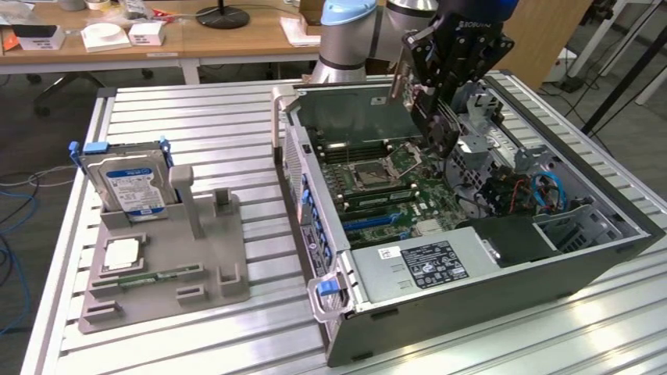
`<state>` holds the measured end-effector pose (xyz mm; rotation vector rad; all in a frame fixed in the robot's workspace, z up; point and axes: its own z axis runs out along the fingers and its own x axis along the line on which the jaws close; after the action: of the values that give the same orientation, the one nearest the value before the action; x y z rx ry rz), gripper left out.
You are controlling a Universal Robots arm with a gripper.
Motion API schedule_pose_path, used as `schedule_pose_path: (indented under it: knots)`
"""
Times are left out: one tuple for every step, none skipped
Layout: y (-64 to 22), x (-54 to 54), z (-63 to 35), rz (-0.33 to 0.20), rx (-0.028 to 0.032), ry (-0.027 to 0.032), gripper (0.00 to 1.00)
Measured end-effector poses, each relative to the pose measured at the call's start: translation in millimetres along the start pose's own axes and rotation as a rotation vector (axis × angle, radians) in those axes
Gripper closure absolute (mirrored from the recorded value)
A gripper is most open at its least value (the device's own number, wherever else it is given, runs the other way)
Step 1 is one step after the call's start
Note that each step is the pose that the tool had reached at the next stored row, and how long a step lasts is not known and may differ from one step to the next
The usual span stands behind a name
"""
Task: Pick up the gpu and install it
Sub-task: 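Insert the gpu into the slot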
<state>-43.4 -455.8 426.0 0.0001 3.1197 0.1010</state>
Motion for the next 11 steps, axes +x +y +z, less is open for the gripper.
schedule_pose_path:
  knots:
    - [0.0, 0.0, 0.0, -0.001, 0.0, 0.0001, 0.74]
    - [0.0, 0.0, 0.0, -0.002, -0.0001, 0.0002, 0.74]
    - [0.0, 0.0, 0.0, -0.003, -0.0001, 0.0002, 0.74]
    - [0.0, 0.0, 0.0, -0.005, -0.0001, 0.0003, 0.74]
    - [0.0, 0.0, 0.0, -0.006, -0.0001, 0.0004, 0.74]
    - [0.0, 0.0, 0.0, -0.007, -0.0001, 0.0005, 0.74]
    - [0.0, 0.0, 0.0, -0.008, -0.0002, 0.0005, 0.74]
    - [0.0, 0.0, 0.0, -0.009, -0.0002, 0.0006, 0.74]
    - [0.0, 0.0, 0.0, -0.01, -0.0002, 0.0007, 0.74]
    - [0.0, 0.0, 0.0, -0.011, -0.0003, 0.0007, 0.74]
    - [0.0, 0.0, 0.0, -0.012, -0.0003, 0.0008, 0.74]
